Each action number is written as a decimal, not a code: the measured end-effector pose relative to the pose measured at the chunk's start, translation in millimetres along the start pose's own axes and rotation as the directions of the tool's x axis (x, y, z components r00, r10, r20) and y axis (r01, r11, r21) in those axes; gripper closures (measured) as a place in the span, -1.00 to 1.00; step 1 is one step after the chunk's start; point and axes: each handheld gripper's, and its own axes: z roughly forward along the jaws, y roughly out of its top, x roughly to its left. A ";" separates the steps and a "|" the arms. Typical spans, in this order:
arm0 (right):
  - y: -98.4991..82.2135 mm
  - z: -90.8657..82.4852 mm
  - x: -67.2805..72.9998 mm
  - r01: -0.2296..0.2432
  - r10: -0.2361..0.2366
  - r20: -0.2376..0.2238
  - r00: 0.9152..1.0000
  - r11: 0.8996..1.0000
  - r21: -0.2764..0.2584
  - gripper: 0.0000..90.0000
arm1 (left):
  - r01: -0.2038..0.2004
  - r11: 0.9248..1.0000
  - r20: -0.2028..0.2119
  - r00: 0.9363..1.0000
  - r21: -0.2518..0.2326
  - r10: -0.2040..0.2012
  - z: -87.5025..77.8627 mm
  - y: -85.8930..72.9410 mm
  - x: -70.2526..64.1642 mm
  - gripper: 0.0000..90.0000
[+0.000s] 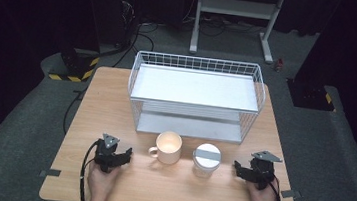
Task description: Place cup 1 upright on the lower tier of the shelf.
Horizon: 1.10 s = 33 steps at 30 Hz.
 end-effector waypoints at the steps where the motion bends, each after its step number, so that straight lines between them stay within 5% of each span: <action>1: 0.0 0.1 -0.3 0.004 -0.004 0.000 1.000 1.000 -0.001 -0.63 | 0.000 1.000 0.000 1.000 0.000 0.000 0.0 0.0 0.0 -0.44; 33: -1.3 -1.1 -2.4 -0.002 0.002 0.002 1.000 1.000 0.006 -0.70 | 0.008 1.000 -0.005 1.000 -0.002 -0.008 -0.9 -0.9 -0.8 -0.44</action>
